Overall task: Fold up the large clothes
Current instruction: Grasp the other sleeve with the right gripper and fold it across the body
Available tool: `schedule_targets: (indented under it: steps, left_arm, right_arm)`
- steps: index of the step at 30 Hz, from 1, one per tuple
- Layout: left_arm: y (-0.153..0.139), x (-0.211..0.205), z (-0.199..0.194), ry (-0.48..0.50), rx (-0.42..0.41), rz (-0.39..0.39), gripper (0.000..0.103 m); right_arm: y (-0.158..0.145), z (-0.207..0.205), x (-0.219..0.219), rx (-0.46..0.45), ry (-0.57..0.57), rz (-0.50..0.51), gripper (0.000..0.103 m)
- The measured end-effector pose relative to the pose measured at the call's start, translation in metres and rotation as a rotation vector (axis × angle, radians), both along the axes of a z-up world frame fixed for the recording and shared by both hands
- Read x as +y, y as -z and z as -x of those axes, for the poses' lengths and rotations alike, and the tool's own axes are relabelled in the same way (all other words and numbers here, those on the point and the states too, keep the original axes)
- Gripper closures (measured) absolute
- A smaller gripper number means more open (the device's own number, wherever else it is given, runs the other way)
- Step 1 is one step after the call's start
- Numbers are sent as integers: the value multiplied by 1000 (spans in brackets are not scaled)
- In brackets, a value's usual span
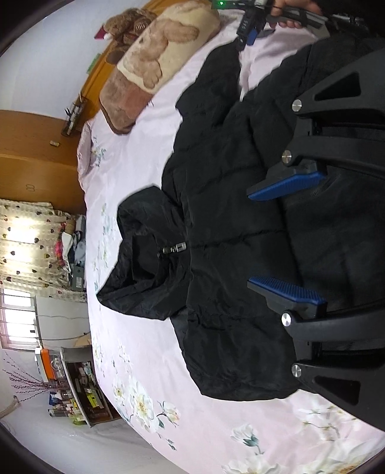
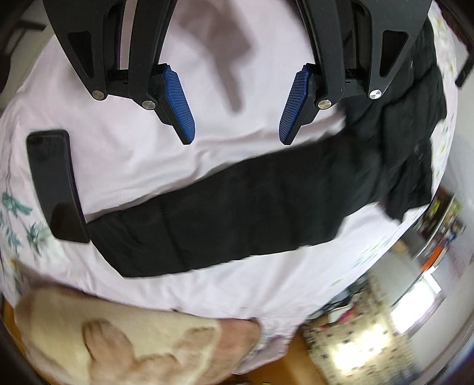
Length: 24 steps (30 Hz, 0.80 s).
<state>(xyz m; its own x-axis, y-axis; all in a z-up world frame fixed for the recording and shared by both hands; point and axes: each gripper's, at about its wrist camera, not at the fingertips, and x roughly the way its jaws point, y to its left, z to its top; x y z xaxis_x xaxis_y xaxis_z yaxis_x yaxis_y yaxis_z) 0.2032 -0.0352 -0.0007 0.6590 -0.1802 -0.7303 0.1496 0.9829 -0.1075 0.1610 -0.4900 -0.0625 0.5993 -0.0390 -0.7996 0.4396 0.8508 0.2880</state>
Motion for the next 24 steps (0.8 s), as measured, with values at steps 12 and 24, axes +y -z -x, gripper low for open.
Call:
schedule_targets:
  steps: [12, 24]
  left_arm:
    - [41, 28, -43, -73, 58, -19, 47]
    - [39, 60, -40, -124, 60, 9, 47]
  right_arm:
    - [48, -40, -70, -45, 180, -180, 41]
    - [-6, -45, -56, -133, 193, -144, 92]
